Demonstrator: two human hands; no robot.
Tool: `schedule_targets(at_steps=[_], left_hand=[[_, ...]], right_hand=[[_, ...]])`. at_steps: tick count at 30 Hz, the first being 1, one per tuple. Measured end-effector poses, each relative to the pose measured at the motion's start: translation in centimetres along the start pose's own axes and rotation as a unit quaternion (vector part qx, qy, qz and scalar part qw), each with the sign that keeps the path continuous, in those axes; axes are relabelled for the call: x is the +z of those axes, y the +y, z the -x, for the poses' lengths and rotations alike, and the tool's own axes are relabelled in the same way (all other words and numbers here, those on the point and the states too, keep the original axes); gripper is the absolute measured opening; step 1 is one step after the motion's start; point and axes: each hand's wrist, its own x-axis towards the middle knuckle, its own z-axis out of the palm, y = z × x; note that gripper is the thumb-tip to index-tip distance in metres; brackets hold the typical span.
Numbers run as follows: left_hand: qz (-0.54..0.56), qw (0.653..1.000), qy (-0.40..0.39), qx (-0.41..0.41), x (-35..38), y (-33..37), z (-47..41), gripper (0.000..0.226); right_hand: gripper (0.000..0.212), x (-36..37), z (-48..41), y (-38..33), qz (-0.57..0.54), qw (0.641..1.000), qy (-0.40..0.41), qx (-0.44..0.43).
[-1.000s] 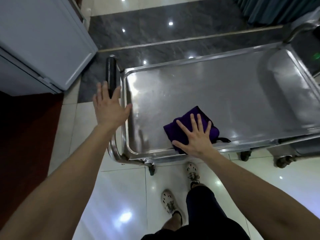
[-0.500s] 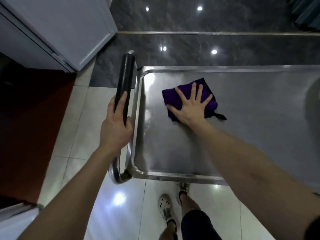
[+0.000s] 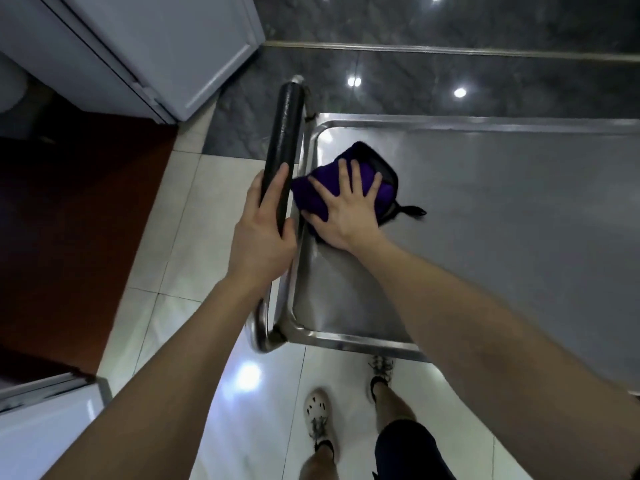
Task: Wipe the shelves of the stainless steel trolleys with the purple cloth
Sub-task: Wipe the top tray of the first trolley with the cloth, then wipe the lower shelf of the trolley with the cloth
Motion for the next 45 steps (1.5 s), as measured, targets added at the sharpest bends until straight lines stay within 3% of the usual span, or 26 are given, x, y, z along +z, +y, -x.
schedule_targets(at_steps=[6, 10, 14, 17, 20, 23, 25, 28, 30, 33, 36, 39, 41, 45], left_hand=[[0.002, 1.0, -0.021, -0.001, -0.4, -1.1, -1.5, 0.099], [-0.011, 0.999, -0.045, 0.008, -0.7, -0.9, -2.9, 0.084], [-0.163, 0.972, 0.036, 0.168, -1.1, 0.7, 0.5, 0.052], [-0.163, 0.958, -0.027, 0.233, 0.4, 1.5, 6.6, 0.034], [-0.151, 0.966, -0.148, 0.152, 3.0, 0.9, 11.5, 0.038], [-0.147, 0.957, -0.249, 0.027, 4.9, -0.4, 13.5, 0.036], [-0.126, 0.959, -0.253, -0.001, 5.2, -1.0, 13.7, 0.033], [-0.095, 0.962, -0.254, -0.014, 5.0, -1.2, 13.7, 0.017], [-0.084, 0.965, -0.25, -0.008, 4.5, -1.2, 13.8, 0.013], [-0.051, 0.967, -0.251, 0.008, 3.8, -0.9, 15.1, 0.005], [0.026, 0.973, -0.229, 0.012, 3.3, 0.0, 17.8, 0.012], [0.169, 0.975, -0.143, -0.004, 2.2, 2.2, 21.2, 0.021], [0.235, 0.965, -0.115, -0.032, 1.7, 4.2, 23.4, 0.026], [0.155, 0.969, -0.187, 0.044, 3.2, 7.5, 27.1, 0.024]], right_hand=[[0.079, 3.1, 15.0, -3.0, 0.03, 0.997, -0.027, -0.071], [0.075, 4.1, 22.6, -3.2, 0.025, 0.999, -0.025, -0.014], [0.086, 3.0, 25.6, -3.3, 0.005, 0.996, -0.068, 0.051], [0.07, 1.2, 25.1, -3.2, -0.138, 0.985, -0.033, 0.1], [0.056, -0.6, 23.6, -1.9, -0.171, 0.968, 0.084, 0.162], [0.079, -2.0, 21.5, -0.7, -0.127, 0.982, -0.004, 0.141], [0.085, -2.6, 20.3, -0.5, -0.093, 0.986, -0.058, 0.129], [0.059, -3.3, 20.4, -0.1, -0.008, 0.99, -0.082, 0.114], [0.042, -3.6, 22.2, 0.5, 0.006, 0.993, -0.049, 0.108], [0.035, -4.5, 26.2, 1.6, -0.049, 0.992, 0.023, 0.116], [0.03, -5.3, 30.7, 2.9, -0.092, 0.988, 0.074, 0.097], [0.035, -6.4, 36.4, 4.0, -0.217, 0.958, 0.143, 0.125], [0.042, -6.6, 40.1, 4.5, -0.239, 0.95, 0.153, 0.13], [0.072, -6.1, 42.6, 4.1, -0.25, 0.966, 0.03, 0.056]])
